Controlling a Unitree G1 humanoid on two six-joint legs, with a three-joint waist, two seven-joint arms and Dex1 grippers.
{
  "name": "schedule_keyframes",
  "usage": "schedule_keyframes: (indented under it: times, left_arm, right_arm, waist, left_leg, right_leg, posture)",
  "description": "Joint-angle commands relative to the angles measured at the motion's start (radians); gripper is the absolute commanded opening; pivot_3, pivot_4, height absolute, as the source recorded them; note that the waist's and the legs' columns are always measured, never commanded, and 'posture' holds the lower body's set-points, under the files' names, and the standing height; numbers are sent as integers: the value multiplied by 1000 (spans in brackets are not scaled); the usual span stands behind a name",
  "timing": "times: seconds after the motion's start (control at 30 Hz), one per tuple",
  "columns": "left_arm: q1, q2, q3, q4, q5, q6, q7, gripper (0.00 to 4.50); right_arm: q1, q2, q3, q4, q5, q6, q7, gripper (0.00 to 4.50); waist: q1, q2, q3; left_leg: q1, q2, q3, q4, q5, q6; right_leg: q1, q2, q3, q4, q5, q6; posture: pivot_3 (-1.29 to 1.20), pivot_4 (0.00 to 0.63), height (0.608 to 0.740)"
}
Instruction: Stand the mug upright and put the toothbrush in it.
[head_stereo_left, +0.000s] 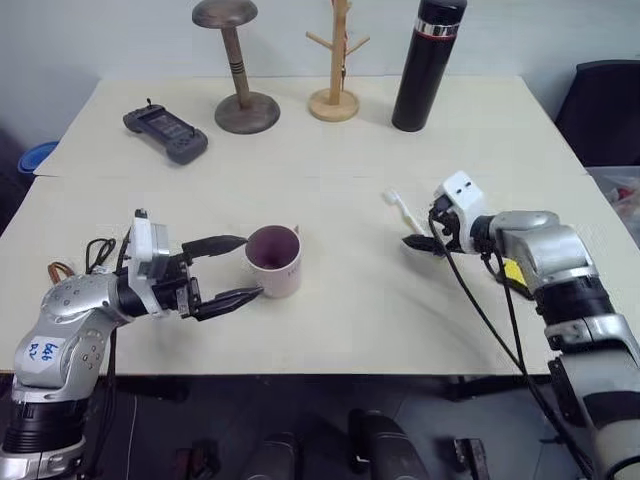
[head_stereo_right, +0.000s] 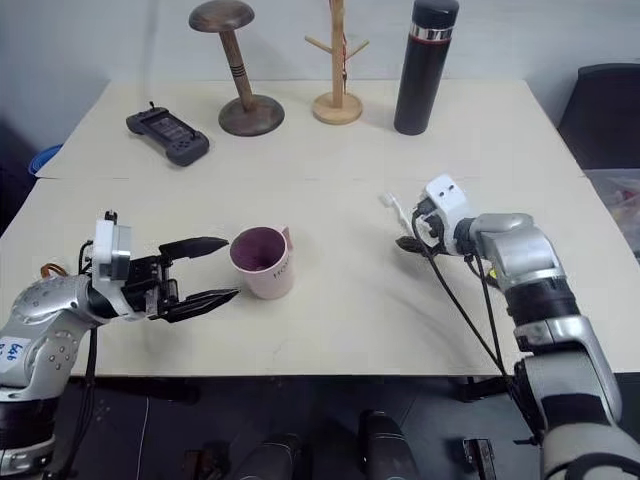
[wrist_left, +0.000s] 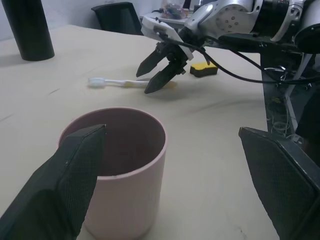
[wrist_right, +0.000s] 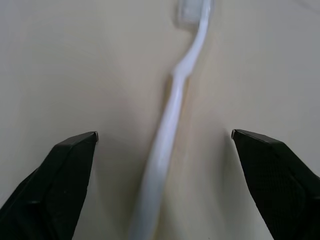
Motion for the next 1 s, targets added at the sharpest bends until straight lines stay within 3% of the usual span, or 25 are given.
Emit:
schedule_keyframes:
  times: [0.03,0.27,0.4,0.53,0.67,0.77,0.87,1.0]
  left_arm:
    - [7,-11,53,-60,-46,8,39,4500]
    - [28,-27,57,-82,-22,-15,76,4500]
    - [53,4,97,-128,-98,71,96,4500]
    - [136,16,149,-130,-66,41,84,4500]
    - [189,-30,222,-78,-42,-40,96,4500]
    - [217,-56,256,-29,-27,-79,109,4500]
    - [236,-65,260,49,20,-137,99,4500]
    - [228,-78,249,67,20,-155,99,4500]
  right_arm:
    - [-70,9,51,151,-74,-22,103,3615]
    - [-137,51,25,287,-107,-65,182,1396]
    - [-56,27,-138,151,56,-139,338,199]
    - [64,78,-279,-74,231,-243,455,192]
    - [107,266,-324,-334,375,-249,383,192]
    - [128,421,-286,-449,386,-302,306,192]
    - [130,597,-205,-411,302,-491,237,192]
    - [137,720,-136,-244,185,-684,157,192]
  waist:
    - [-2,0,0]
    - [-2,0,0]
    - [-1,0,0]
    - [-2,2,1]
    - [-30,2,1]
    - [-26,2,1]
    - [-26,2,1]
    - [-26,1,0]
  left_leg:
    - [0,0,0,1,0,0]
    - [4,0,0,1,0,0]
    - [3,1,0,1,0,0]
    - [1,1,0,0,0,0]
    - [3,2,1,1,0,-2]
    - [5,3,0,-1,1,-5]
    - [5,3,0,-1,1,-5]
    - [6,1,-2,-1,1,-4]
  right_leg:
    - [0,0,0,0,0,0]
    - [3,0,1,0,0,0]
    - [2,0,1,1,0,0]
    - [2,0,0,1,0,1]
    - [2,1,1,1,0,0]
    - [2,3,0,3,0,0]
    - [2,3,0,3,-1,-1]
    - [3,2,-1,4,-1,-1]
  posture:
    - [0,150,740]
    - [0,150,740]
    - [0,150,740]
    - [0,150,740]
    - [0,150,740]
    - [0,150,740]
    - [0,150,740]
    - [0,150,740]
